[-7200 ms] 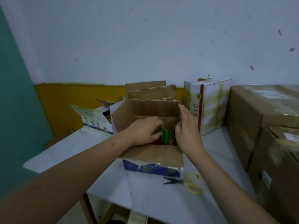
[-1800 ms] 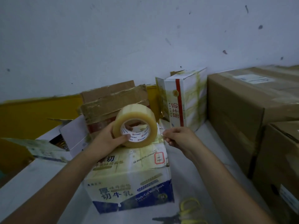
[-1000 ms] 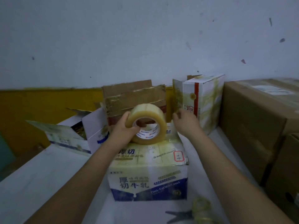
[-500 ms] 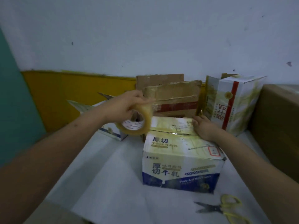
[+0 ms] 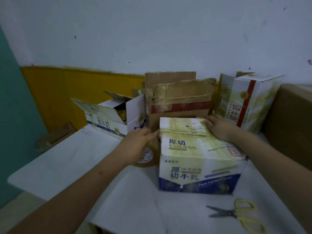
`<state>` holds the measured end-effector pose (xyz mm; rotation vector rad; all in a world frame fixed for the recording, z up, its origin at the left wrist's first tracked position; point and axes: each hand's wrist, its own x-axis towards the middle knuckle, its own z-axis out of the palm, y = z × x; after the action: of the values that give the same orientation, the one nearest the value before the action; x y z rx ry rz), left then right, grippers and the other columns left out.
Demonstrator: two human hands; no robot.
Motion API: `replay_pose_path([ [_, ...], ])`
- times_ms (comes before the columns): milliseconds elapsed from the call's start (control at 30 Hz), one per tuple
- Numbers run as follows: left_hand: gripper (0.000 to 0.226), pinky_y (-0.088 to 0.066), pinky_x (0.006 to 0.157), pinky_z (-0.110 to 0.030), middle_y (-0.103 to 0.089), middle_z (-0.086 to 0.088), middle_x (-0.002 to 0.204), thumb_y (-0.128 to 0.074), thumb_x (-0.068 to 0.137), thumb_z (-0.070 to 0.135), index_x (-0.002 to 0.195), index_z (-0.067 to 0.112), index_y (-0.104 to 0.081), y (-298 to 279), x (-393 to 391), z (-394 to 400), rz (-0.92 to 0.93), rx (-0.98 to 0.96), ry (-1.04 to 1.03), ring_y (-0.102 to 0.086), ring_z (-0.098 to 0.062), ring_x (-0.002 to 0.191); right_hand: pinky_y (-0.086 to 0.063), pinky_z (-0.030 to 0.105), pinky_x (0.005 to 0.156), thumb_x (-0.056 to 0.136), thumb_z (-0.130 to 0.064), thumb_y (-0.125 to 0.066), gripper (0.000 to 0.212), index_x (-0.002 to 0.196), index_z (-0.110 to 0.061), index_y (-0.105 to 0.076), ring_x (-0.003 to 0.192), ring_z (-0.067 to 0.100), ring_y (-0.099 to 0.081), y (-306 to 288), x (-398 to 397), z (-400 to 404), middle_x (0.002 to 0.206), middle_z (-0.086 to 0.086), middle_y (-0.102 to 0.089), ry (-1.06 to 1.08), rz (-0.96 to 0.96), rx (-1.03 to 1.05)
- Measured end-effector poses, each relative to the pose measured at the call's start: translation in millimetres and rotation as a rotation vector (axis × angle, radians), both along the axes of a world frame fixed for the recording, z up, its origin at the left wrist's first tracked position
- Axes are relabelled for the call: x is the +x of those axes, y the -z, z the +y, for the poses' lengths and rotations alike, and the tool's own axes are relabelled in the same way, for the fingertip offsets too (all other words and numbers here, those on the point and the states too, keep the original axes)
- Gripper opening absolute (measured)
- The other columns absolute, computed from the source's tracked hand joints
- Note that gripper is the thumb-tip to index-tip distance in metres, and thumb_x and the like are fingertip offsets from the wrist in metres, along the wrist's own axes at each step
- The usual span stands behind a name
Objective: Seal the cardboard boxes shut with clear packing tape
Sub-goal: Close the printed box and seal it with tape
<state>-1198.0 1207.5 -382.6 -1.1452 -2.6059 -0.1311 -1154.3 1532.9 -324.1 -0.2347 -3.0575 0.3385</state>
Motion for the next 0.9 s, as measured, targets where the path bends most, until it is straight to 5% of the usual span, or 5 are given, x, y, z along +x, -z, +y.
replay_pose_path([
  [167,0.09,-0.038,0.1,-0.042,-0.039,-0.004,0.144,-0.055,0.092,0.017,0.162,0.018,0.0,-4.3,45.6,54.3,-0.021,-0.083,-0.079,-0.041,-0.03,0.128,-0.035,0.044,0.114,0.106,-0.045,-0.025,0.052,0.152,-0.023,-0.037,0.139,0.03,-0.039,-22.8,18.1,26.8,0.158,0.007,-0.031,0.029,-0.044,0.273],
  [267,0.097,-0.031,0.113,-0.045,-0.03,-0.003,0.154,-0.054,0.093,0.033,0.16,0.016,0.014,-15.0,60.3,68.7,-0.287,0.02,-0.037,-0.028,-0.029,0.138,-0.051,0.042,0.094,0.104,-0.034,-0.04,0.037,0.137,-0.025,-0.055,0.116,0.023,-0.056,-37.6,47.0,20.8,0.139,0.001,-0.053,0.013,0.101,0.329],
  [467,0.048,-0.04,0.098,-0.032,-0.055,-0.002,0.121,-0.047,0.084,0.027,0.127,0.015,-0.062,-26.4,97.7,84.4,-0.013,0.747,0.146,-0.048,-0.02,0.115,-0.041,0.035,0.052,0.1,-0.032,-0.049,0.028,0.076,-0.021,-0.058,0.058,0.014,-0.051,13.7,177.3,-20.1,0.065,-0.005,-0.055,0.164,0.724,0.035],
  [667,0.03,-0.047,0.083,-0.041,-0.057,-0.006,0.104,-0.049,0.085,0.006,0.107,0.008,-0.069,-10.0,145.9,118.1,0.1,0.729,0.461,-0.054,-0.024,0.098,-0.05,0.032,0.085,0.094,-0.018,-0.057,0.019,0.109,-0.02,-0.069,0.099,0.018,-0.059,104.2,211.4,1.4,0.112,-0.004,-0.061,-0.08,0.027,0.019],
  [900,0.034,-0.049,0.077,-0.026,-0.054,-0.003,0.109,-0.049,0.083,-0.009,0.105,0.009,-0.068,10.9,138.1,86.6,-0.057,0.886,0.359,-0.055,-0.016,0.102,-0.037,0.001,0.079,0.091,-0.014,-0.066,0.024,0.115,-0.012,-0.069,0.098,0.012,-0.059,112.5,230.5,7.5,0.116,0.0,-0.057,-0.047,0.064,-0.072],
])
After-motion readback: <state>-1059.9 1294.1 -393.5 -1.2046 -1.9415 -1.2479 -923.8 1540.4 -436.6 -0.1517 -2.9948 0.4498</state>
